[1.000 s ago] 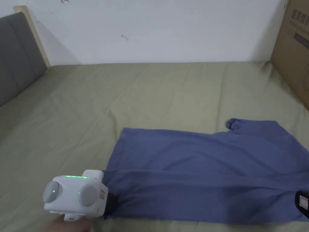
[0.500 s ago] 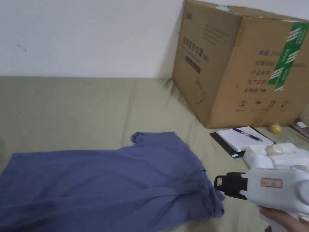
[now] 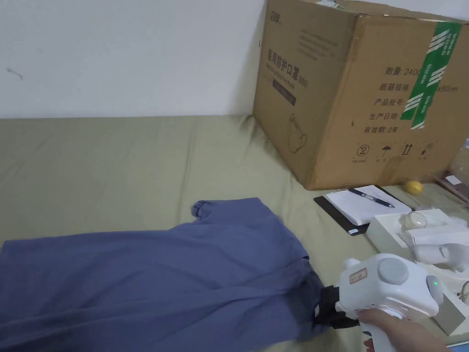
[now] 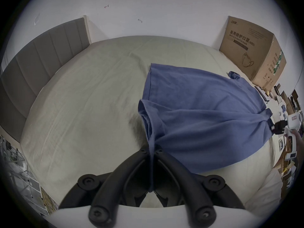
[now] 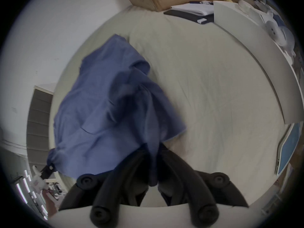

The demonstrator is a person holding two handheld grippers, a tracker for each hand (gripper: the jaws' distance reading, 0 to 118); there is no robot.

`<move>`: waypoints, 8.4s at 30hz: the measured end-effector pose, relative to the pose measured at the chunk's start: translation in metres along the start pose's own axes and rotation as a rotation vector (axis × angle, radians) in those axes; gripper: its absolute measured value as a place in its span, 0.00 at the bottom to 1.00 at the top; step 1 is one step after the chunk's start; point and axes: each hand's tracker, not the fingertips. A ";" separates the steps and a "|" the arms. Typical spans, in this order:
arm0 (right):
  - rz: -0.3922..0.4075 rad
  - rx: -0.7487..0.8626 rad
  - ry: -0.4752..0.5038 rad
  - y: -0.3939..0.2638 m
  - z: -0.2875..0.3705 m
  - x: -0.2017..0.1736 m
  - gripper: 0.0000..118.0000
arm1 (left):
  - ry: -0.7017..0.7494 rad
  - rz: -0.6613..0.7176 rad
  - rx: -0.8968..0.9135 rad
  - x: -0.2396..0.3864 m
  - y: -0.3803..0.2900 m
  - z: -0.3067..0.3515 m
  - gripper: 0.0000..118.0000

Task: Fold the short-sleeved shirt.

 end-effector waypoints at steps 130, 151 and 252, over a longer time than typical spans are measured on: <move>0.387 0.218 -0.098 0.140 -0.010 -0.109 0.00 | -0.132 0.068 0.097 0.018 0.074 -0.035 0.00; 0.395 0.544 -0.042 0.080 0.082 -0.094 0.00 | -0.181 0.116 0.209 0.012 0.107 -0.013 0.00; 0.719 0.635 0.181 -0.191 0.127 -0.183 0.00 | -0.357 0.002 -0.155 -0.035 0.028 -0.020 0.03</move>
